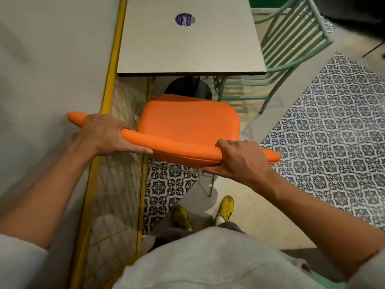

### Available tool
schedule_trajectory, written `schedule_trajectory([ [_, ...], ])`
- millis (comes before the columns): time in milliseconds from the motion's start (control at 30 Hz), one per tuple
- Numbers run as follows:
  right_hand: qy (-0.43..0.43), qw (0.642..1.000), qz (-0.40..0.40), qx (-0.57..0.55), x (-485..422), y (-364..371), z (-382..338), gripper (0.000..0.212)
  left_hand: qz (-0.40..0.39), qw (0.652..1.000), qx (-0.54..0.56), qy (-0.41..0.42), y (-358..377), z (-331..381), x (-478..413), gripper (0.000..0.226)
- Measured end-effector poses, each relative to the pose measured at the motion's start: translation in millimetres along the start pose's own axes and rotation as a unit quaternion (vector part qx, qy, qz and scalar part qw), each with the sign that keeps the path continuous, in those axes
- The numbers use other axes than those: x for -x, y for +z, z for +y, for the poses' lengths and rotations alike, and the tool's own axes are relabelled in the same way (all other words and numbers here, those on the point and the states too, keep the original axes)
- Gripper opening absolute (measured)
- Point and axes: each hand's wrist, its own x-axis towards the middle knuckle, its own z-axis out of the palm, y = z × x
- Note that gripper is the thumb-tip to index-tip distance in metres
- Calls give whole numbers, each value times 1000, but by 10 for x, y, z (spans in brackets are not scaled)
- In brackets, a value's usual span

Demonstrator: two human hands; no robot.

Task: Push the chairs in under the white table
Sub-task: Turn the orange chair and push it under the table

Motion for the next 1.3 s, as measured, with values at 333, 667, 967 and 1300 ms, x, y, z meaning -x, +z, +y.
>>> schedule_trajectory([
  [333, -43, 996, -67, 42, 140, -75, 387, 89, 77, 996, 43, -8, -3, 448, 528, 92],
  [667, -76, 995, -25, 66, -74, -25, 544, 90, 92, 995, 11, 40, 36, 307, 338, 88],
  [967, -61, 996, -26, 59, -507, -64, 617, 88, 98, 995, 5, 9, 14, 125, -44, 82],
  [1300, -64, 996, -15, 53, -577, -53, 641, 84, 116, 993, 16, 20, 43, 54, -133, 87],
])
